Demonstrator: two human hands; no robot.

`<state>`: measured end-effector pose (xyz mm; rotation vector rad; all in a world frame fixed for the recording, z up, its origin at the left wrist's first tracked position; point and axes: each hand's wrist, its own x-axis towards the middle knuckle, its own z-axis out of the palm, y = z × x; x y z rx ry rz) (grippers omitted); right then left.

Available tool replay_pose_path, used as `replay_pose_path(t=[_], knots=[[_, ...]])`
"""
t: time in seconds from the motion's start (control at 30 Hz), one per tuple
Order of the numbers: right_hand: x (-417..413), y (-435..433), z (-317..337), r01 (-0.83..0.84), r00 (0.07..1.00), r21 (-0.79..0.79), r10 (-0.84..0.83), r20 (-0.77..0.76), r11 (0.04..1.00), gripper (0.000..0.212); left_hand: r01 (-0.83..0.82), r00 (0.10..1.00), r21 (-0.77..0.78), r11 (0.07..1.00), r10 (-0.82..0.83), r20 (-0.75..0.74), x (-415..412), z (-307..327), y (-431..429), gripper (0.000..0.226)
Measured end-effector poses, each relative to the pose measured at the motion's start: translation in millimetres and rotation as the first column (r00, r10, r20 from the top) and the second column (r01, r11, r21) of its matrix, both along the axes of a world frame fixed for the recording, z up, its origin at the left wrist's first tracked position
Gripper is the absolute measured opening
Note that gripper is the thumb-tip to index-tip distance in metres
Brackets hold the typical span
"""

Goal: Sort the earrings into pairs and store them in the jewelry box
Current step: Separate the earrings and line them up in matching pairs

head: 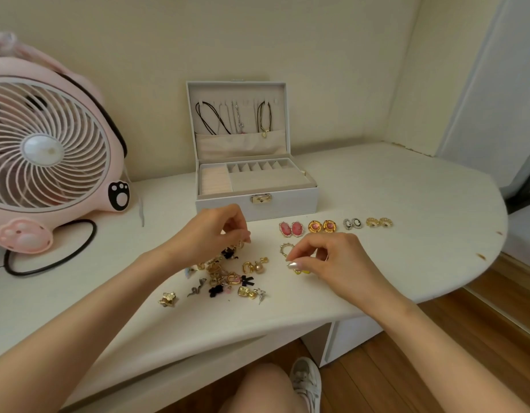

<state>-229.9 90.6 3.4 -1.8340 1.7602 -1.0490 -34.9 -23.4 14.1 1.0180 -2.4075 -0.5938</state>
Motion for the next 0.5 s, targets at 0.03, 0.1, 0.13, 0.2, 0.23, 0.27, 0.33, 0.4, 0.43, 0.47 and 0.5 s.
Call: replay_pose_path(t=[0.03,0.1,0.13,0.2,0.23,0.27,0.33,0.4,0.43,0.47,0.5], knots=[[0.1,-0.6,-0.4,0.003,1.0,-0.007,-0.003,0.007,1.0,0.017,-0.003,1.0,0.023,1.0,0.004,-0.022,0.8,1.1,1.4,0.005],[0.3,-1.6,-0.3,0.008,1.0,-0.019,-0.007,0.024,1.0,0.018,-0.007,0.998,0.067,0.998,0.011,-0.06,2.3,2.8,3.6,0.005],[0.5,-1.9,0.0,0.007,0.999,-0.025,-0.006,0.032,1.0,0.018,-0.007,0.997,0.086,0.996,0.014,-0.077,3.0,3.3,3.9,0.006],[0.9,-2.1,0.3,0.003,0.999,-0.032,-0.002,0.048,0.999,0.016,-0.015,0.995,0.107,0.994,0.025,-0.098,4.3,3.9,4.1,0.007],[0.9,-2.1,0.4,0.003,0.999,-0.033,-0.002,0.053,0.999,0.014,-0.023,0.995,0.106,0.994,0.034,-0.099,4.9,4.0,3.8,0.007],[0.8,-2.1,0.4,0.004,0.998,-0.033,-0.002,0.057,0.999,0.013,-0.033,0.995,0.103,0.994,0.043,-0.095,5.3,3.8,3.3,0.008],[0.8,-1.8,0.3,0.001,0.998,-0.027,0.001,0.065,1.0,0.013,-0.044,0.995,0.108,0.993,0.054,-0.085,6.2,3.1,3.1,0.007],[1.5,-1.5,-0.3,-0.011,0.998,-0.017,0.012,0.063,1.0,0.014,-0.037,0.996,0.121,0.992,0.047,-0.082,7.4,1.5,3.2,0.005],[2.2,-1.5,-0.9,-0.016,0.998,-0.012,0.017,0.058,1.0,0.015,-0.035,0.996,0.121,0.992,0.045,-0.081,8.1,0.9,3.2,0.004],[3.1,-1.8,-1.8,-0.018,0.999,-0.009,0.018,0.048,1.0,0.015,-0.037,0.996,0.116,0.993,0.047,-0.078,9.1,0.1,2.7,0.003],[4.2,-2.0,-2.6,-0.017,0.999,-0.007,0.017,0.036,1.0,0.015,-0.04,0.996,0.109,0.993,0.048,-0.076,10.1,-0.3,2.5,0.003]])
